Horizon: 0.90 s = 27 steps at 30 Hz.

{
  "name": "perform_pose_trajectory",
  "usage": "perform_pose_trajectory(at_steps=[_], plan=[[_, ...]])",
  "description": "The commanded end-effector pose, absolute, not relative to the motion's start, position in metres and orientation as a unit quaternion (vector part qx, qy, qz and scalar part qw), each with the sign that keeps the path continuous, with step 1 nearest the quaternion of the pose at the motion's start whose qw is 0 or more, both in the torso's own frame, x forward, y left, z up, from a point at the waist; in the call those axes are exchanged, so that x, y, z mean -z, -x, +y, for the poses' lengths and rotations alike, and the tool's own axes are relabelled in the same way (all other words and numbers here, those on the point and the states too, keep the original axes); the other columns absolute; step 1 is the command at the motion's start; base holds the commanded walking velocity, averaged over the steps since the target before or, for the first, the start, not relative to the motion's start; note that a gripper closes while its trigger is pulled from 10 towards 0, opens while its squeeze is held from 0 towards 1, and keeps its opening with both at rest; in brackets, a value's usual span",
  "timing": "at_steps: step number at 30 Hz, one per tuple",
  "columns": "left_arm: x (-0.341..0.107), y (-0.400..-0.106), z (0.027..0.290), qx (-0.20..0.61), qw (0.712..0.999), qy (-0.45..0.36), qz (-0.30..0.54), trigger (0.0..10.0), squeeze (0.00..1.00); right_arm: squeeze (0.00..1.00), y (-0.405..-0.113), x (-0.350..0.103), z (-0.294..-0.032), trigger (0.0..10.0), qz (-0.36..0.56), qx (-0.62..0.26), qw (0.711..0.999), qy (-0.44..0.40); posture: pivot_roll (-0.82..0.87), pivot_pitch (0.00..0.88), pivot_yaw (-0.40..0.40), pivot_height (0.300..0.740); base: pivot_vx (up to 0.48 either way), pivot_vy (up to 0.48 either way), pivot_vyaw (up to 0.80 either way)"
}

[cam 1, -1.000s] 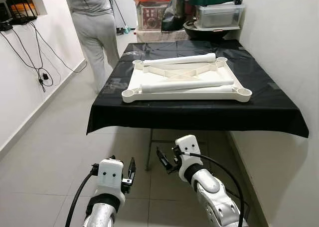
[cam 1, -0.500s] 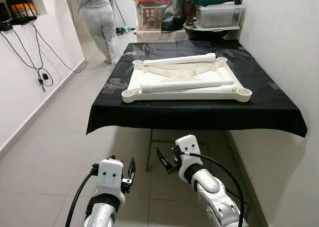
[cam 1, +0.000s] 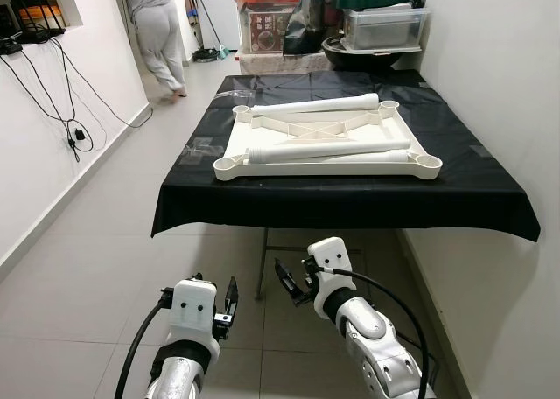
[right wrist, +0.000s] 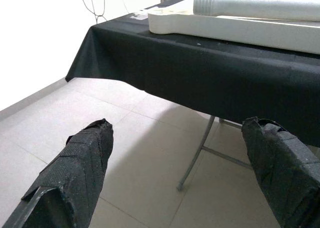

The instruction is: Building children table

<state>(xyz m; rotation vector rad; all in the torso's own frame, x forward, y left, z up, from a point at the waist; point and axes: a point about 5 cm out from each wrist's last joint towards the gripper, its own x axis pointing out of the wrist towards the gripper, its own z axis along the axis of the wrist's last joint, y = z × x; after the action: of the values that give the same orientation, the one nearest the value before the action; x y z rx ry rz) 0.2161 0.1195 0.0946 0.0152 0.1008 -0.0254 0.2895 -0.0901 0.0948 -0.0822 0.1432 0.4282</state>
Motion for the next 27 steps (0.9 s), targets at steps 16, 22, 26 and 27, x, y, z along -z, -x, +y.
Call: perform_pose_trajectory(at_steps=[16,22,26,27], plan=[[-0.066,-0.238,0.135,-0.052,0.988,-0.015,0.144,10.0,0.00,0.00,-0.302,-0.075,-0.088,10.0,0.132,-0.175,0.974,0.057,-0.10,0.000,0.055,0.740,0.000,0.000,0.00],[-0.067,-0.238,0.138,-0.050,0.988,-0.018,0.143,10.0,0.00,0.00,-0.303,-0.076,-0.088,10.0,0.125,-0.163,0.977,0.057,-0.08,0.000,0.050,0.740,0.000,0.000,0.00],[-0.067,-0.237,0.138,-0.052,0.988,-0.020,0.141,10.0,0.00,0.00,-0.305,-0.080,-0.092,10.0,0.113,-0.149,0.981,0.056,-0.08,0.000,0.050,0.740,0.000,0.000,0.00],[-0.067,-0.237,0.138,-0.052,0.988,-0.020,0.141,10.0,0.00,0.00,-0.305,-0.080,-0.092,10.0,0.113,-0.149,0.981,0.056,-0.08,0.000,0.050,0.740,0.000,0.000,0.00]])
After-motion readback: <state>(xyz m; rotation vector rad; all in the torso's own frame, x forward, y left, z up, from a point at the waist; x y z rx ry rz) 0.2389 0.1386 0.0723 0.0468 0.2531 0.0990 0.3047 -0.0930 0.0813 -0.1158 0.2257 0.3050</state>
